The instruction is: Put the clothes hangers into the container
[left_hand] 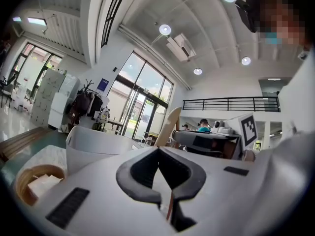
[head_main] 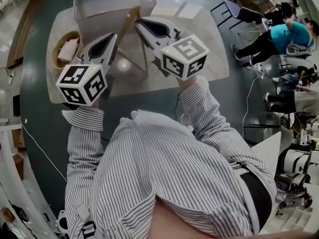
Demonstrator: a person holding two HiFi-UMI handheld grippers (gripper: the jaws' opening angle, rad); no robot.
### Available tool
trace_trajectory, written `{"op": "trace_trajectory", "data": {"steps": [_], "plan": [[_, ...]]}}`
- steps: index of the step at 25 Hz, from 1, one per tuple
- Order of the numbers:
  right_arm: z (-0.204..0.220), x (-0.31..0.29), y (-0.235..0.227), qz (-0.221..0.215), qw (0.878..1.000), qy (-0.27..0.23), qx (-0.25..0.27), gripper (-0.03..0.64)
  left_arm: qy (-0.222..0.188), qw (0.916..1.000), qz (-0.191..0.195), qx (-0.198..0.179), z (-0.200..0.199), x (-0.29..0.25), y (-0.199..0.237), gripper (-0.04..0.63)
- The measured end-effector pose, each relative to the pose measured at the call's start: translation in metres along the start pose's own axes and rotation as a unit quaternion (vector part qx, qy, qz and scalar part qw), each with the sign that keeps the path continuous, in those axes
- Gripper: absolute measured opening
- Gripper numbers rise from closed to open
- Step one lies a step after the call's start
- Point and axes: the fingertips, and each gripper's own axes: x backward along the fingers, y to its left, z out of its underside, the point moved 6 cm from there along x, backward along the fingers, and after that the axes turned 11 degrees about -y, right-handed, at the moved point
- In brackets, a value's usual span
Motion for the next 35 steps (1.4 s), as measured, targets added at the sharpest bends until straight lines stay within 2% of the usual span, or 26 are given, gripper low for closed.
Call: {"op": "trace_trajectory", "data": {"steps": [11, 17, 25, 31, 35], "plan": [[-0.020, -0.002, -0.010, 0.022, 1.000, -0.019, 0.005, 0.034, -0.003, 0.9998, -0.003, -0.017, -0.016, -0.004, 0.005, 0.009], [-0.034, -0.008, -0.026, 0.032, 0.998, -0.042, -0.035, 0.034, 0.001, 0.9992, 0.002, -0.039, -0.026, -0.017, 0.011, 0.011], [-0.062, -0.022, -0.048, 0.003, 0.997, -0.075, -0.037, 0.034, -0.004, 0.9981, 0.007, -0.061, -0.039, -0.047, 0.018, 0.009], [-0.098, -0.043, -0.076, -0.011, 0.993, -0.096, -0.061, 0.034, -0.006, 0.9956, 0.008, -0.093, -0.074, -0.079, 0.027, 0.011], [-0.109, -0.054, -0.092, -0.011, 0.993, -0.106, -0.058, 0.034, -0.018, 0.9939, 0.005, -0.109, -0.090, -0.087, 0.031, 0.011]]}}
